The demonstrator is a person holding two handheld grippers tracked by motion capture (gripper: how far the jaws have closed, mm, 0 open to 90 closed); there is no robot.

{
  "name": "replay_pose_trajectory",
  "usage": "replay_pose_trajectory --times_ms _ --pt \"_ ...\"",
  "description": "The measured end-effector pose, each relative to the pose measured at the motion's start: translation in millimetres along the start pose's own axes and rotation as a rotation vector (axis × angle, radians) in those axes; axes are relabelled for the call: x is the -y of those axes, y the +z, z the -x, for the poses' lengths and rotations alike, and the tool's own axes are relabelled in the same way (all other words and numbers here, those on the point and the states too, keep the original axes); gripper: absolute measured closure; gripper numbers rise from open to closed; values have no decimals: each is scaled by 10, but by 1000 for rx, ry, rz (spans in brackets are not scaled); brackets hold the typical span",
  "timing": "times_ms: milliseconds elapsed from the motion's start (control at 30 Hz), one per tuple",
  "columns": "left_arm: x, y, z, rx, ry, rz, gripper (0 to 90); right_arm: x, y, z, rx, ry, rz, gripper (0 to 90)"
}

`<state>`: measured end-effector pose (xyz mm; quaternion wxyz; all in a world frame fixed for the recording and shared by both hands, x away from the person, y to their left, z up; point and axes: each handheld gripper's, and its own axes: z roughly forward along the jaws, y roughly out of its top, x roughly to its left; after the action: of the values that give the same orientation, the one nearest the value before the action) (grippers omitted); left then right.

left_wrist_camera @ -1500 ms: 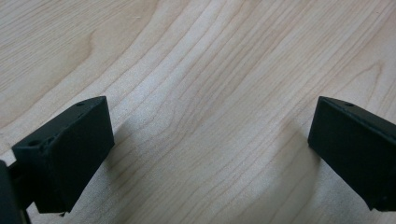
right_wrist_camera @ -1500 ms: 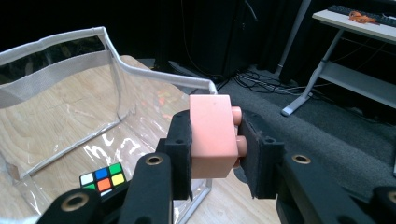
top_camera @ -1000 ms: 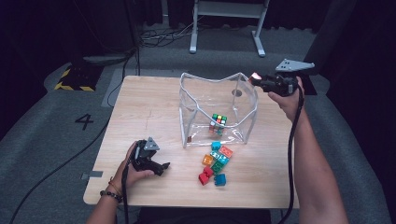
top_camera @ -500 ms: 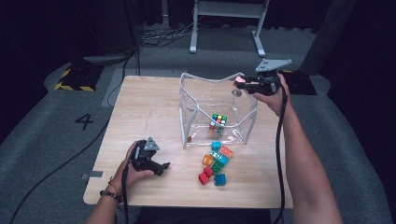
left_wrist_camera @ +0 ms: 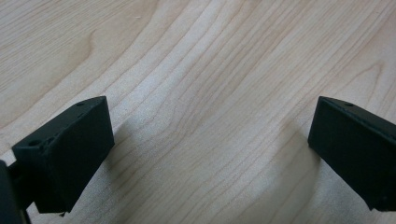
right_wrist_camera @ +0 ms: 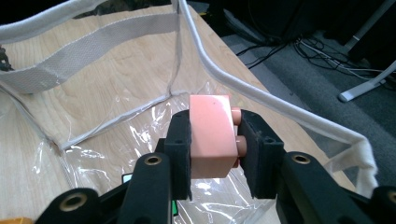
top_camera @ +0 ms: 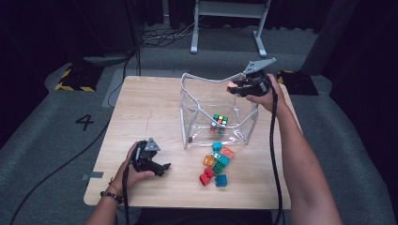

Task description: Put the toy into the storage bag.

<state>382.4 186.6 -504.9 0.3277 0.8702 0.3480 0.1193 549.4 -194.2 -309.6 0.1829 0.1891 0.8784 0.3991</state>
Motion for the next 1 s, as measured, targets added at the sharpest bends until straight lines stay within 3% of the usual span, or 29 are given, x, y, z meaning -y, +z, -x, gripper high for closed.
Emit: replay_pose_trajectory --times_ms 367,467,633,767,967,1000 --pt "0 -2 -1 1 2 -2 4 -110 163 -55 -33 -68 -128 665" --pt "0 0 -1 0 1 -1 4 -140 208 -62 -40 -106 -208 664" --pt "-1 -2 -1 1 2 -3 4 -124 266 -54 -68 -138 -293 664" --pt "0 -1 -1 0 2 -1 4 -86 244 -21 -79 -126 -371 663" --pt "0 -1 0 0 1 -1 4 5 197 68 -89 -157 -453 662" --pt "0 -1 -1 1 1 -2 4 17 186 63 -90 -139 -465 662"
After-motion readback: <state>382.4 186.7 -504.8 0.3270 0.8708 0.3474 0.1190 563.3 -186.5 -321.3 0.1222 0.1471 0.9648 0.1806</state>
